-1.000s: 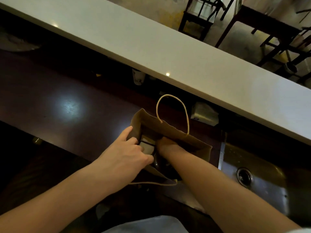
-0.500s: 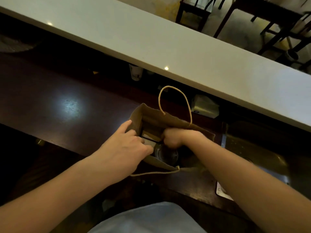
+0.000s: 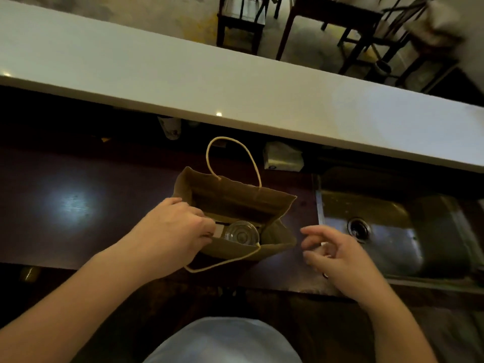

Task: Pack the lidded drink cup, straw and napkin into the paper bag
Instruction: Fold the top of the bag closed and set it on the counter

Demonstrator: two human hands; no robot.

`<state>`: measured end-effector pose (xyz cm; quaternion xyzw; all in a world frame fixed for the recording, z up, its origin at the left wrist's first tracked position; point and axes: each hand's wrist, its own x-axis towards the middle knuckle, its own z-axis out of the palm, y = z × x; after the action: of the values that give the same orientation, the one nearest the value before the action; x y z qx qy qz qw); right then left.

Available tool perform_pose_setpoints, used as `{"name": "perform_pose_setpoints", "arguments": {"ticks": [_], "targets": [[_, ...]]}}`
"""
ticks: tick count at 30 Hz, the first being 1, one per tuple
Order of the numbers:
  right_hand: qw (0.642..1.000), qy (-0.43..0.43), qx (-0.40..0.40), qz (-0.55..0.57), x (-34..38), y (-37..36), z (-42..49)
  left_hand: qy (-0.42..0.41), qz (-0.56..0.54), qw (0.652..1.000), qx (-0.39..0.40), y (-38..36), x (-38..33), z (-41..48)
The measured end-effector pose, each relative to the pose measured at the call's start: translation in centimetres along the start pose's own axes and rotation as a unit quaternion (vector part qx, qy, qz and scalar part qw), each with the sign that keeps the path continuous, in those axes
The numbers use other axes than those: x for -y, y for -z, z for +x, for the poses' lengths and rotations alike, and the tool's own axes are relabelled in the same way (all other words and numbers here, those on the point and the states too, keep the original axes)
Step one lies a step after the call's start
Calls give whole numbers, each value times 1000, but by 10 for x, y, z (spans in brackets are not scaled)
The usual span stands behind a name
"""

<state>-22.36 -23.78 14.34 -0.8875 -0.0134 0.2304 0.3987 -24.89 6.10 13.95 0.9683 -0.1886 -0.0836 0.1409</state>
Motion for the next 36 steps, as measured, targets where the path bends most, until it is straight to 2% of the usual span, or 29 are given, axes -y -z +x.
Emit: {"name": "perform_pose_setpoints", "arguments": {"ticks": [2, 3, 5, 6, 8, 11, 12, 17, 19, 22, 26, 30, 33, 36], "targets": [[1000, -6, 2, -5, -11, -18, -5, -9, -119, 992, -49, 8, 5, -7], [1000, -6, 1, -4, -15, -25, -5, 6, -190, 975, -116, 12, 9, -12], [1000, -13, -18, 3, -21, -33, -3, 78, -296, 917, -255, 9, 27, -19], [999, -14, -29, 14, -21, -35, -2, 129, -343, 887, -282, 2, 39, -20], [999, -4, -41, 32, -20, -37, 2, 197, -416, 852, -248, -18, 63, -19], [998, 18, -26, 49, -14, -42, 15, 198, -428, 877, -95, -51, 79, -15], [998, 23, -17, 60, -12, -46, 20, 183, -429, 882, -66, -58, 78, -12], [992, 56, 7, 115, -7, -61, 39, 125, -483, 866, -34, -71, 64, 8], [991, 45, -4, 123, -11, -60, 38, 136, -486, 862, -48, -74, 68, 8], [982, 10, -60, 178, -17, -56, 34, 191, -501, 838, -97, -72, 74, 5], [971, 29, -70, 228, -19, -64, 40, 148, -505, 846, -86, -69, 73, 9], [961, 70, -186, 191, -28, -74, 55, 153, -457, 859, -173, -77, 78, 12], [956, 116, -225, 147, -41, -80, 58, 137, -370, 889, -233, -83, 76, 8], [959, 137, -228, 96, -50, -83, 59, 95, -285, 928, -221, -84, 74, 3]]}}
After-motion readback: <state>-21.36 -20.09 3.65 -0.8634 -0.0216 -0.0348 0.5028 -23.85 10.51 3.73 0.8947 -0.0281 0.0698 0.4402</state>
